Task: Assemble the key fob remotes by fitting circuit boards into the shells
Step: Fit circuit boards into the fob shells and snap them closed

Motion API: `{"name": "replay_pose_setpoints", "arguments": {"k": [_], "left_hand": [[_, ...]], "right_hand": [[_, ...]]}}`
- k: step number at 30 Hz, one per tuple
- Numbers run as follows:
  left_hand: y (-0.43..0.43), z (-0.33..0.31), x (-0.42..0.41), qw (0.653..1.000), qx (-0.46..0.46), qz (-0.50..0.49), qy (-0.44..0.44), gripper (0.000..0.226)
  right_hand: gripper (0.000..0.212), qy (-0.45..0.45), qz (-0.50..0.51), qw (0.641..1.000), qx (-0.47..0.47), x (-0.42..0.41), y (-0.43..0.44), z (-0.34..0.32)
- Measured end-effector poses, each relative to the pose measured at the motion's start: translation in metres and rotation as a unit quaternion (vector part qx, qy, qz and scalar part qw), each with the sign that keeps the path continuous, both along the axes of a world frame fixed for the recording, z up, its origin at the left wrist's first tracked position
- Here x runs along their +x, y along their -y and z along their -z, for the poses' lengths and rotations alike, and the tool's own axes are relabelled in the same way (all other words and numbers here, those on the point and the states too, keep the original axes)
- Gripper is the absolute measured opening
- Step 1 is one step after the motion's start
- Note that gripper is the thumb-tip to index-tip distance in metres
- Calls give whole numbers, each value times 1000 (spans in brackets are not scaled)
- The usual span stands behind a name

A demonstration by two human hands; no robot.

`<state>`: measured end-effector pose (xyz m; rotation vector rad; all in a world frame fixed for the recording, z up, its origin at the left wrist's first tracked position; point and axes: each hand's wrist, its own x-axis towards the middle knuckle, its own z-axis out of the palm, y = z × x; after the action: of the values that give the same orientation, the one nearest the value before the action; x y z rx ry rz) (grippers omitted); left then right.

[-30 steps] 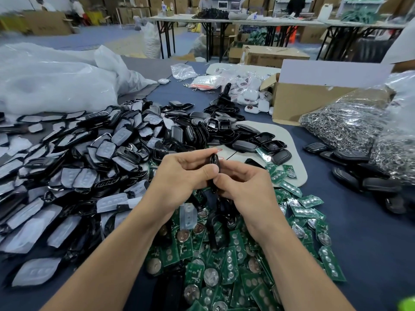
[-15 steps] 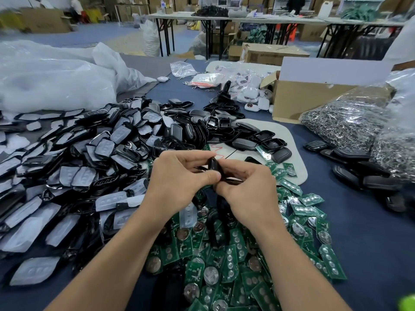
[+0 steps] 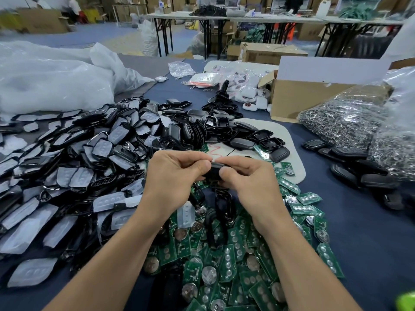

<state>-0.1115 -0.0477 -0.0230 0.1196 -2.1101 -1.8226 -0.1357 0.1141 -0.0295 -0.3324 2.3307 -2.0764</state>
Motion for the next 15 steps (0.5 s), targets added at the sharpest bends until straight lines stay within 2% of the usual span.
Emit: {"name": "replay_pose_setpoints", "arguments": {"k": [3,8,11,15], "left_hand": [[0,-1,2,999,-29,22,2,24],[-1,0,2,999,-27,24,-23,31],[-2,3,5,997,-64,11,-35,32],[-3,5,7,995,-92,15,-45,37]], "right_hand": [[25,-18,5,1000,-3,1,-2,-1],[30,-43,2,999,-6,3,-3,-1],[34,-71,17,995,63,4,-3,-3],[54,-123,6,978,168,7,-4,-6]]}}
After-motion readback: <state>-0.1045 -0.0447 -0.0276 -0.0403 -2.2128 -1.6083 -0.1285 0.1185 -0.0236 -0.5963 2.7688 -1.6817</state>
